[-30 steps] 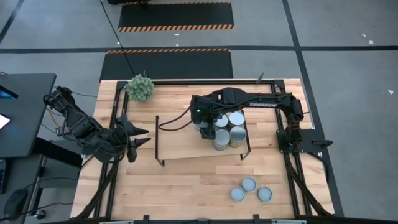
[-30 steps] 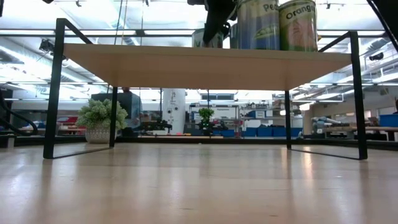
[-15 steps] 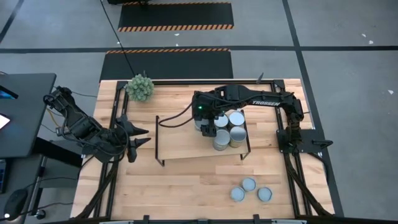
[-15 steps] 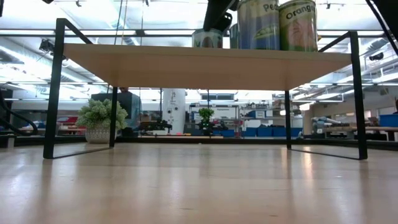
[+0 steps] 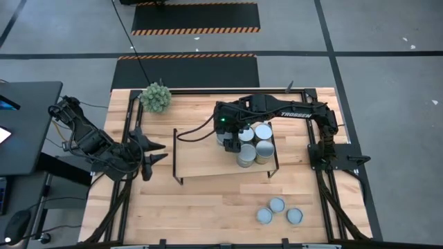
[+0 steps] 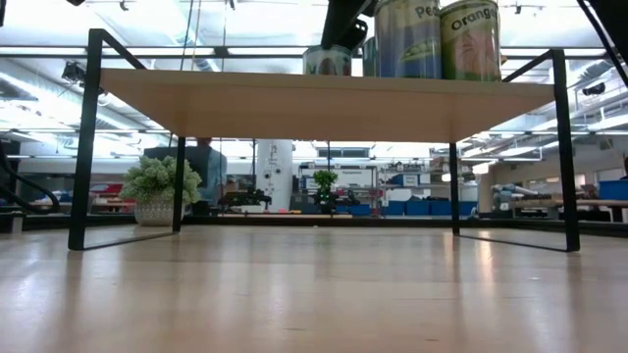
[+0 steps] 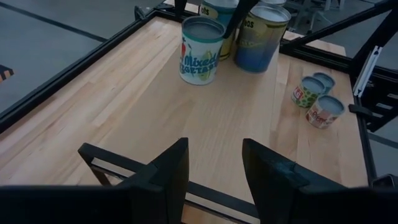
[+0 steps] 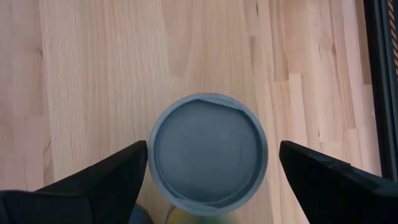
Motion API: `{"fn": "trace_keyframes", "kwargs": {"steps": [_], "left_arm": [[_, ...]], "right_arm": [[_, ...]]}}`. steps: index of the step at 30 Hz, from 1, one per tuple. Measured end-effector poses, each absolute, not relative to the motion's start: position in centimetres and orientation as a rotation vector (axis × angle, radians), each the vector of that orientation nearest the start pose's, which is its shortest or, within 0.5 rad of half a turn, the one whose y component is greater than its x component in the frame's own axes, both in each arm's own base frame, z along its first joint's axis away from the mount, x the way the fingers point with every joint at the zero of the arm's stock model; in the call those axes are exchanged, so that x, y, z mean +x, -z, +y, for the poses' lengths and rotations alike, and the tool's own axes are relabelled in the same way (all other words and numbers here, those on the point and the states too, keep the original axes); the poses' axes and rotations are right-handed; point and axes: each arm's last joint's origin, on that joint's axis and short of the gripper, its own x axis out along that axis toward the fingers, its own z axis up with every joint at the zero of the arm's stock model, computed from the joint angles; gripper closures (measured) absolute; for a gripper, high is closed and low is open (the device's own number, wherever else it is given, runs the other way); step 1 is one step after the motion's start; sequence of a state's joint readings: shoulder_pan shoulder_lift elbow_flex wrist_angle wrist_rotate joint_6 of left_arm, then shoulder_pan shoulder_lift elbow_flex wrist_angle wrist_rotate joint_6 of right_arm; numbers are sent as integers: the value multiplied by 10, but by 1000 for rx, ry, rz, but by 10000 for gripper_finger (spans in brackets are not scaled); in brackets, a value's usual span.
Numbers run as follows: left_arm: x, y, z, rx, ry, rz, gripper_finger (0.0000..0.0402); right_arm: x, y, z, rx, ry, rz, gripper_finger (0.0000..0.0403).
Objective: Pick and place cans onto a shelf
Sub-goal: Put the canned mixed vegetables on the shelf
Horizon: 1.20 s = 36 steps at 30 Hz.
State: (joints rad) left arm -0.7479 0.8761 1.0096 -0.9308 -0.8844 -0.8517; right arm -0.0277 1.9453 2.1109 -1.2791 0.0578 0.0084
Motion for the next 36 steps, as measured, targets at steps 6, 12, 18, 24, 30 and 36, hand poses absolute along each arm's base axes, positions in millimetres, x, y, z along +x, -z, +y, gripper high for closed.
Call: {"fn": "trace_keyframes", "kwargs": {"steps": [6,12,18,24,30,36], "left_arm": [[122,-337,-83,-250,-331,447,246],[122,-337,-83,-233,-328,448,246],[122,-337,-83,-222,-336,441,246],[122,-337,-83,-222,-337,440,246],[122,-337,-83,-223,-337,439,246],[123,-337,-83,-228,-335,435,246]], "right_arm": [[388,-379,-12,-9,83,1065,29],[388,-400,-12,-34,129,957,29],[396,-396,-15,-41,206,898,30],[402,-376,-22,-25,237,942,30],[404,-365,-25,-20,244,965,30],[402,-362,-29,-15,252,992,30]]}}
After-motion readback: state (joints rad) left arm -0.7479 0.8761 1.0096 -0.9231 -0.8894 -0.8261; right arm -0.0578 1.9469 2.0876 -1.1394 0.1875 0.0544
